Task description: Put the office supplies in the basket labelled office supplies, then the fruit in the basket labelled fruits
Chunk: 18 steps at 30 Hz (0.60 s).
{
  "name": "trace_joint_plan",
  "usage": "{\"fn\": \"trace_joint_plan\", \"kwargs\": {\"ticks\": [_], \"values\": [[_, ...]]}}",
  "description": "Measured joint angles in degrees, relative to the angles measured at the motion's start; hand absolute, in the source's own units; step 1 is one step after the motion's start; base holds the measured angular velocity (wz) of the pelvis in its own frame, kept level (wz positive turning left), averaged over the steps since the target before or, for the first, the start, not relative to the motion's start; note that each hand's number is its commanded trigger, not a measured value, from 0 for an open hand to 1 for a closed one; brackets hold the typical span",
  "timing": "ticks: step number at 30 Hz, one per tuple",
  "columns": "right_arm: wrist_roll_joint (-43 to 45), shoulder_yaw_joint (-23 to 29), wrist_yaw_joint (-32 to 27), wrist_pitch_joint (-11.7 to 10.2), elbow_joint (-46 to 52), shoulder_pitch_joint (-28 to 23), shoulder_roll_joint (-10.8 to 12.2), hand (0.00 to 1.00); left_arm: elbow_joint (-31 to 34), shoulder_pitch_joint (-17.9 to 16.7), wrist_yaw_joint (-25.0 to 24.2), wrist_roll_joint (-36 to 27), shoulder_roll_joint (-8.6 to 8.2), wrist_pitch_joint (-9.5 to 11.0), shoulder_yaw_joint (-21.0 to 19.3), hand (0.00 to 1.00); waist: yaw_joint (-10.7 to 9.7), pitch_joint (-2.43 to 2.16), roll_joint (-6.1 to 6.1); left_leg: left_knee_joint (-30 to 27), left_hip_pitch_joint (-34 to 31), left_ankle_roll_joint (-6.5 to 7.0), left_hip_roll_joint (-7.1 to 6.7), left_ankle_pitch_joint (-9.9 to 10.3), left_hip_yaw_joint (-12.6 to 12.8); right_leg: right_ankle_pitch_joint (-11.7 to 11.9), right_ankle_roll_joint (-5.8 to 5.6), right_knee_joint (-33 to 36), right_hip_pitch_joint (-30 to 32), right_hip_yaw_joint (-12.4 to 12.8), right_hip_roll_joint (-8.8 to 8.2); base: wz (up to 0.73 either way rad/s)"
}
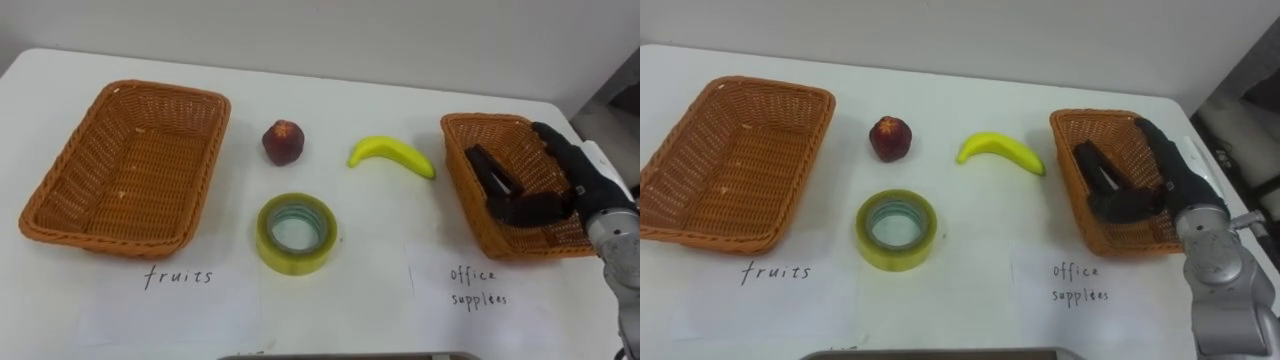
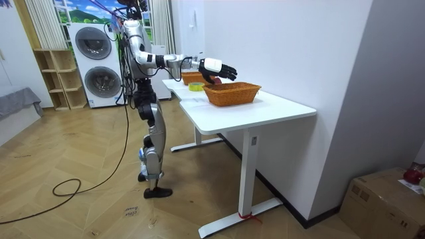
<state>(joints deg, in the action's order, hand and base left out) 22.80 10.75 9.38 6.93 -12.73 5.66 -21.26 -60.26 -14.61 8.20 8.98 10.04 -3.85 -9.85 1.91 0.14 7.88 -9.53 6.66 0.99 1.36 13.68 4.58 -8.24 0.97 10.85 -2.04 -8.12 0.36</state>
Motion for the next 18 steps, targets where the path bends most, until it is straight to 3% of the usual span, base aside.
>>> {"fn": "trace_joint_plan", "kwargs": {"ticks": [11, 18], "values": [[0.0, 0.2, -3.9, 0.0, 2.8, 0.0, 0.0, 0.0, -0.5, 0.3, 0.1, -0.1, 0.0, -0.9, -0.3, 0.0, 0.0, -0.07, -0.06, 0.1, 0.0, 0.0, 0.03, 0.0, 0.0, 0.0, 0.0, -0.1, 0.1, -0.3, 0.06, 0.0], [0.5, 0.2, -7.6, 0.0, 9.2, -0.1, 0.0, 0.0, -1.2, 0.4, 0.1, -0.3, -0.44, -0.9, -0.9, 0.0, 0.0, -0.5, -0.89, 0.1, 0.0, 0.0, 0.03, 0.0, 0.1, 0.0, 0.0, -0.1, 0.1, -0.4, 0.02, 0.0]]}}
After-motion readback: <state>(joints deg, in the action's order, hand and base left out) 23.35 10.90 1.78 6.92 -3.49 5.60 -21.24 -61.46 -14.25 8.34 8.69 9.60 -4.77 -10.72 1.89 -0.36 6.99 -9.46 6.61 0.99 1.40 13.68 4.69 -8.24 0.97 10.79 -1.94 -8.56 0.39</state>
